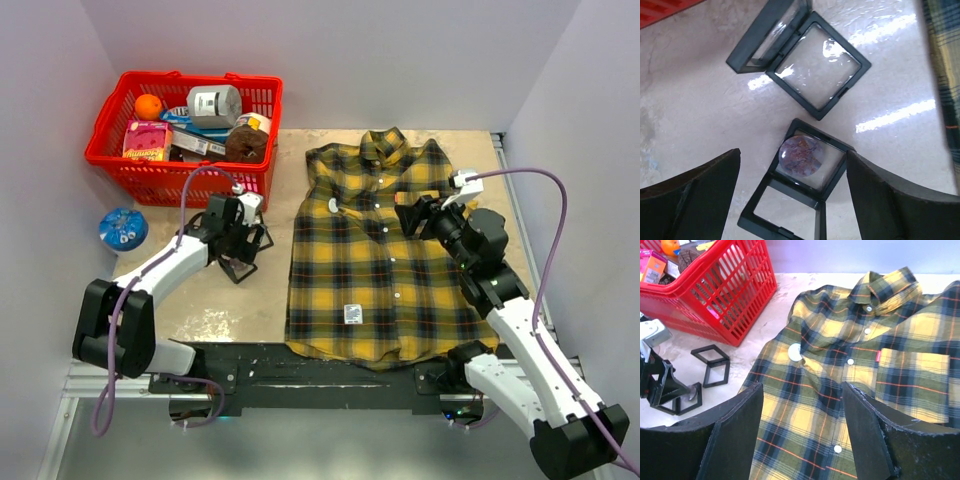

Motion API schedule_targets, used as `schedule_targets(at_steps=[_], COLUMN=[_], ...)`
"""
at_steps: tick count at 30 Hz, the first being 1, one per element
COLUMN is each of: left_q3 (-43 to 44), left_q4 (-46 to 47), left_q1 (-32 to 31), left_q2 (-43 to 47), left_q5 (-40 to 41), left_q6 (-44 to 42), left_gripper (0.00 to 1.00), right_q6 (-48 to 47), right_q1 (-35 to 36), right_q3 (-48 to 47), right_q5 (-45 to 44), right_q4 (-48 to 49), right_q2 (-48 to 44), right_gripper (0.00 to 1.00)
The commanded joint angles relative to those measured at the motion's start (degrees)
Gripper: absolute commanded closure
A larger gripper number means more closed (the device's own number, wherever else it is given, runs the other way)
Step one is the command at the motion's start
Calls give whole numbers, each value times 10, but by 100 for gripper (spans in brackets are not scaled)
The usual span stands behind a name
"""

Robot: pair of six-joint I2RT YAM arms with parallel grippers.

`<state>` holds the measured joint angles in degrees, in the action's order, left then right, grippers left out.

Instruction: Pin the brooch onto the clothing

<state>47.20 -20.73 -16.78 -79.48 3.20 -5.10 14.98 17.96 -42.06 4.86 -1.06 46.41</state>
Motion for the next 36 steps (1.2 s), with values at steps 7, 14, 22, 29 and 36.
schedule_targets(at_steps=[7, 14, 22, 29, 36], left_q3=[18, 19, 18, 25, 26], left_q4=[-19, -25, -19, -26, -24], left_q1=[11, 12, 12, 11, 3], left_q2=[-42, -44, -35, -52, -54], left_q5=[46, 47, 19, 10, 6], left_q6=[10, 11, 2, -3, -8], left_gripper=[26, 31, 30, 35, 33], right_q6=[-17, -15, -16, -15, -15], right_q1=[-2, -1, -1, -1, -2], right_q3=[1, 1, 1, 3, 3], right_q5=[-16, -14, -14, -13, -13], right_q4=[0, 4, 7, 8, 8], right_q2=[-29, -21, -11, -8, -4], right_gripper=[31, 31, 31, 31, 31])
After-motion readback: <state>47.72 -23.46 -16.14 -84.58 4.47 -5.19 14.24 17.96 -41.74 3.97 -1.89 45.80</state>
